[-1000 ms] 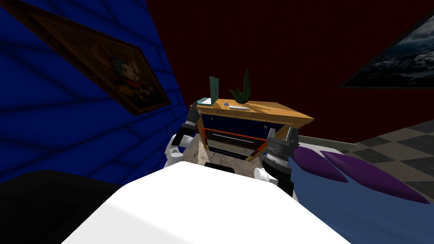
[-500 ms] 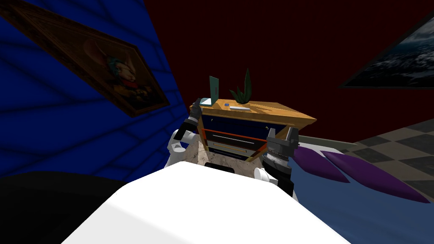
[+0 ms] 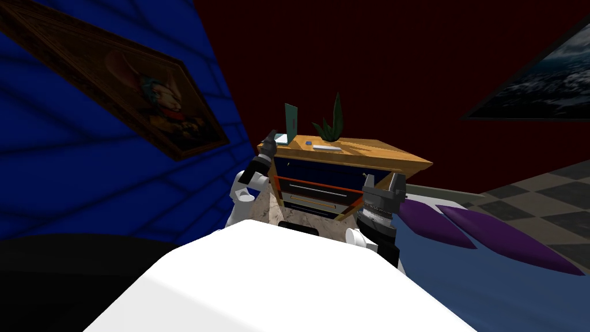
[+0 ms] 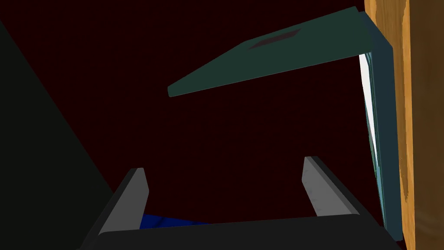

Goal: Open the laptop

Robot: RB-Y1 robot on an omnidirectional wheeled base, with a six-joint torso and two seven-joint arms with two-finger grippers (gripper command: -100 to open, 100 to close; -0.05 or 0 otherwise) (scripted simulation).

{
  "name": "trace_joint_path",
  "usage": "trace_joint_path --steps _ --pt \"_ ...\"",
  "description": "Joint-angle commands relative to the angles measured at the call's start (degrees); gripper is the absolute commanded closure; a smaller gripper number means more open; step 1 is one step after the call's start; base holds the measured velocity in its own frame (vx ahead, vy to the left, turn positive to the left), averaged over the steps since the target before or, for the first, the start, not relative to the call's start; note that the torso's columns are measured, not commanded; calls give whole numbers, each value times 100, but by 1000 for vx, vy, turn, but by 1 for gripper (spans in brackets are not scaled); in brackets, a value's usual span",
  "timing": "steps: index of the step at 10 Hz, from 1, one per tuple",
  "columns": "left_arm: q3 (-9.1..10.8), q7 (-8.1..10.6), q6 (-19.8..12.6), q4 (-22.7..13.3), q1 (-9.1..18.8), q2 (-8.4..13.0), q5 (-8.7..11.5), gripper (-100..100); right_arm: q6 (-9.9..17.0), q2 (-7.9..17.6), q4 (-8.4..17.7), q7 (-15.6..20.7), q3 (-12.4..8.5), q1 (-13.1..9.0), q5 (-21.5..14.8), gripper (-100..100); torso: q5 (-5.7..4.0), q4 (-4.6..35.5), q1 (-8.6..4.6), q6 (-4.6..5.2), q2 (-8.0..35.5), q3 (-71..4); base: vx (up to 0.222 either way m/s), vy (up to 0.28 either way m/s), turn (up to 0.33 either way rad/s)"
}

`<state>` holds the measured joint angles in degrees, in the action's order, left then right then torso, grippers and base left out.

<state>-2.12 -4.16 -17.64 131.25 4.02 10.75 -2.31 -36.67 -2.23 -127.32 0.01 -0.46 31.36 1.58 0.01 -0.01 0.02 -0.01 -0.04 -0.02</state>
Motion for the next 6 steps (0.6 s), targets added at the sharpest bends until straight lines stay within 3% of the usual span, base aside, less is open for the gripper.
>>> trace_joint_path --steps 1,3,4,5,6 --pt "-24 -65 -410 -6 347 12 -98 -100 0 0 0 0 0 0 0 0 -1 1 -5 0 4 2 32 25 -24" --pt "-24 -65 -591 -6 390 12 -98 -100 0 0 0 0 0 0 0 0 -1 1 -1 0 5 3 21 20 -12" --pt "-47 -122 -801 -12 656 21 -184 -100 0 0 0 0 0 0 0 0 -1 2 -5 0 9 5 28 25 -30" --pt "-47 -122 -969 -12 707 21 -184 -100 0 0 0 0 0 0 0 0 -2 2 -3 2 4 3 34 26 -23" --pt "-70 -179 -1131 -24 936 24 -273 -100 0 0 0 0 0 0 0 0 0 0 0 0 1 1 50 34 -28"
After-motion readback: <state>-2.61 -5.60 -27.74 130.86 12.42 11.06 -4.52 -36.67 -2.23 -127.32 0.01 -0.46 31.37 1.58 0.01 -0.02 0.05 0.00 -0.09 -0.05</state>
